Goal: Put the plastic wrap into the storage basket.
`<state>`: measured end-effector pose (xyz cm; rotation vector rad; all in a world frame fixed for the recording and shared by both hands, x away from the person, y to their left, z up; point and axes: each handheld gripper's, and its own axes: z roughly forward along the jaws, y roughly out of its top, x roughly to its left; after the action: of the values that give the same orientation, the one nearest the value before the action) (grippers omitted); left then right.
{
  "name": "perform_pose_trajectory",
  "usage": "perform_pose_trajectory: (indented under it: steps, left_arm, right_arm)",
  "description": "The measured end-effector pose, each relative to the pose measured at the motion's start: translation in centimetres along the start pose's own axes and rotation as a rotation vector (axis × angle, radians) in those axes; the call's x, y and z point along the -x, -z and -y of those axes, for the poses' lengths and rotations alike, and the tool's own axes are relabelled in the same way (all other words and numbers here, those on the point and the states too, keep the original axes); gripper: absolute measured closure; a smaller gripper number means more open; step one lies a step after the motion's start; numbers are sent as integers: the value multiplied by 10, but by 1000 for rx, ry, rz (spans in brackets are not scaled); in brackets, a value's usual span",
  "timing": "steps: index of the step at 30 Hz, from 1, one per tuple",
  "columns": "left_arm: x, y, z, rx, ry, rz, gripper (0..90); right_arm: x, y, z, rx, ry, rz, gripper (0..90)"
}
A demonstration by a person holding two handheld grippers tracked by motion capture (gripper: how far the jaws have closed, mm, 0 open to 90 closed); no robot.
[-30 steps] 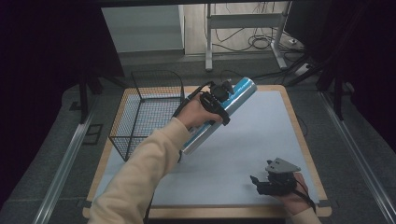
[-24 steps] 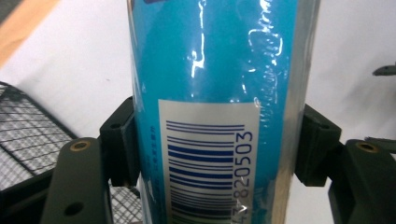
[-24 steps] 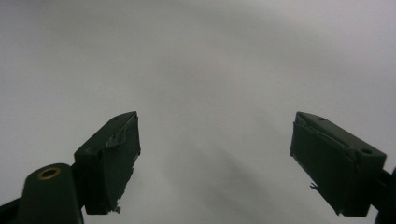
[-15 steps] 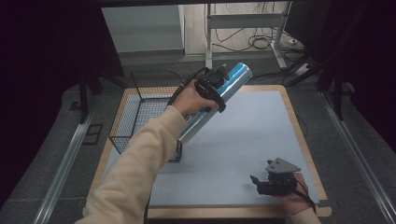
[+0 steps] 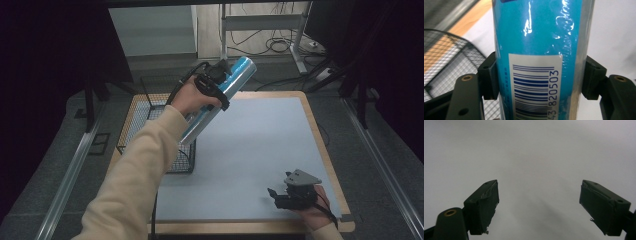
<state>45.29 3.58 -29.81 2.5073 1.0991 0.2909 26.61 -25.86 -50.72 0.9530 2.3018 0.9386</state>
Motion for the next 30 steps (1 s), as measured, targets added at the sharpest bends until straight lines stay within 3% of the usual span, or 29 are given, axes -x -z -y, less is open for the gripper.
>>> perform_pose_trajectory:
  steps: [7,10,13,22,30]
  left_arm:
    - [-19,6,5,16,29,-10,317]
    - [-27,7,7,4,35,-48,317]
    - [-32,6,9,1,44,-51,317]
    - [-43,-9,16,-29,56,-68,317]
    - [-57,-20,25,-40,94,-76,317]
  right_arm:
    - [-1,0,0,-1,3,-6,161]
    - [-1,1,-1,6,-1,-10,161]
    - [-1,1,-1,3,-4,-13,161]
    - [0,0,0,-5,-7,-8,161]
    - [0,-1,1,-5,-6,-5,161]
